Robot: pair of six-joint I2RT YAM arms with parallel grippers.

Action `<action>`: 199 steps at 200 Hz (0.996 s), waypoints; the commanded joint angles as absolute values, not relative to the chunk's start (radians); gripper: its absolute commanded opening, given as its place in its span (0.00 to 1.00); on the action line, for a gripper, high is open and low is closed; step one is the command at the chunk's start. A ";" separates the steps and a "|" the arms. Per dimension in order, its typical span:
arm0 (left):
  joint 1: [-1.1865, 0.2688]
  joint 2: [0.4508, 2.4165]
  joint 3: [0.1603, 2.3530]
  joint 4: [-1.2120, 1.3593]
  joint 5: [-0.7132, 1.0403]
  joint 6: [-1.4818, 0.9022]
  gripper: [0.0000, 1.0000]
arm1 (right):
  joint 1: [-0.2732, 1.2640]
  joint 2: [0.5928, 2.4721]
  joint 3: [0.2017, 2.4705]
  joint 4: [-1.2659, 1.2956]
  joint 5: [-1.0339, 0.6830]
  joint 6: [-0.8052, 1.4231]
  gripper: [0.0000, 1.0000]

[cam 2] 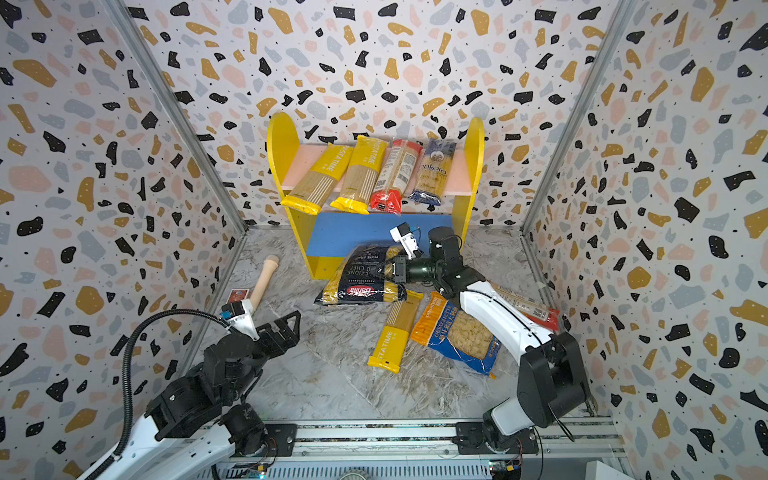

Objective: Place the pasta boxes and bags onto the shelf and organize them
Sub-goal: 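Carry the Barilla bag with the right gripper onto the blue shelf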

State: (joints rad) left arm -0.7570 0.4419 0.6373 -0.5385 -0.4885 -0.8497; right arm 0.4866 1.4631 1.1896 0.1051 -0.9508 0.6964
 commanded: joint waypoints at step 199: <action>-0.739 0.559 0.694 -0.412 -0.516 -0.747 1.00 | 0.416 1.891 1.545 0.561 -1.028 0.654 0.12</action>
